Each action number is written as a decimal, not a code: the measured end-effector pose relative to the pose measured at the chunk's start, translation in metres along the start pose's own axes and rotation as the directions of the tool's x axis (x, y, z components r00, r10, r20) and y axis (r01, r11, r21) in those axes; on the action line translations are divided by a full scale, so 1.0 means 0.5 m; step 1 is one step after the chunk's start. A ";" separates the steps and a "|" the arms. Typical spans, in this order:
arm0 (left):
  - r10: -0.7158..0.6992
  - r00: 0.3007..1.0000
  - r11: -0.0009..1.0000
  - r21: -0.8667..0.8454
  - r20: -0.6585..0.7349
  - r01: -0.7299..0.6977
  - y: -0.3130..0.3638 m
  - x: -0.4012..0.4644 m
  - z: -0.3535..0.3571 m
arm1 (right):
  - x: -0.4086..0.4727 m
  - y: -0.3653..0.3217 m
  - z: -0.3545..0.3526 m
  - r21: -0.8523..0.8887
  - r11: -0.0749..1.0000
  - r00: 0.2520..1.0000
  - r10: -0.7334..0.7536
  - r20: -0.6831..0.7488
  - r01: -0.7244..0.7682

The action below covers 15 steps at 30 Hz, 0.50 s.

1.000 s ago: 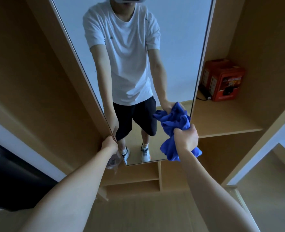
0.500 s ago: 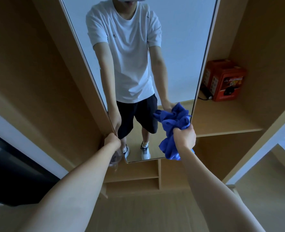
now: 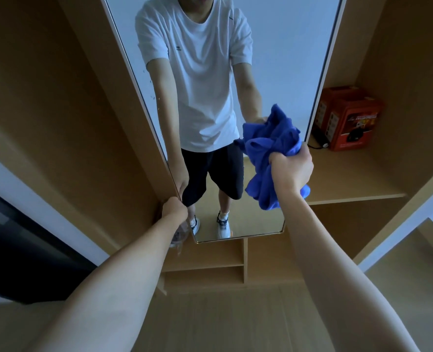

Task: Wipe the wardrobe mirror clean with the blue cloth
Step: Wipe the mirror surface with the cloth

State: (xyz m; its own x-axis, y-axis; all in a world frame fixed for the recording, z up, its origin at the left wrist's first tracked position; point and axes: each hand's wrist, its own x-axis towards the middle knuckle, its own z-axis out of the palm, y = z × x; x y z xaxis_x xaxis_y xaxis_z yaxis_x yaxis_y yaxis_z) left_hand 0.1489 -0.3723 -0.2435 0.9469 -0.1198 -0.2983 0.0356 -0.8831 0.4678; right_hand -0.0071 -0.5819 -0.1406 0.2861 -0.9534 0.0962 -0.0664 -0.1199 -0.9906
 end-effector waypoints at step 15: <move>-0.028 0.998 0.996 -0.084 0.049 0.032 -0.001 0.004 -0.010 | -0.076 0.159 0.058 -0.443 0.897 0.946 0.148 0.287 -0.006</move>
State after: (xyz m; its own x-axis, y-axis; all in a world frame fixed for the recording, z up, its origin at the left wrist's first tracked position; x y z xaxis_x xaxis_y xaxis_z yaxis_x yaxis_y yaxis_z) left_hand 0.1526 -0.3698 -0.2401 0.9286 -0.1174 -0.3521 0.0927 -0.8453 0.5262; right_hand 0.0046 -0.5473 -0.2261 0.5356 -0.8403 -0.0838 -0.4843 -0.2244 -0.8456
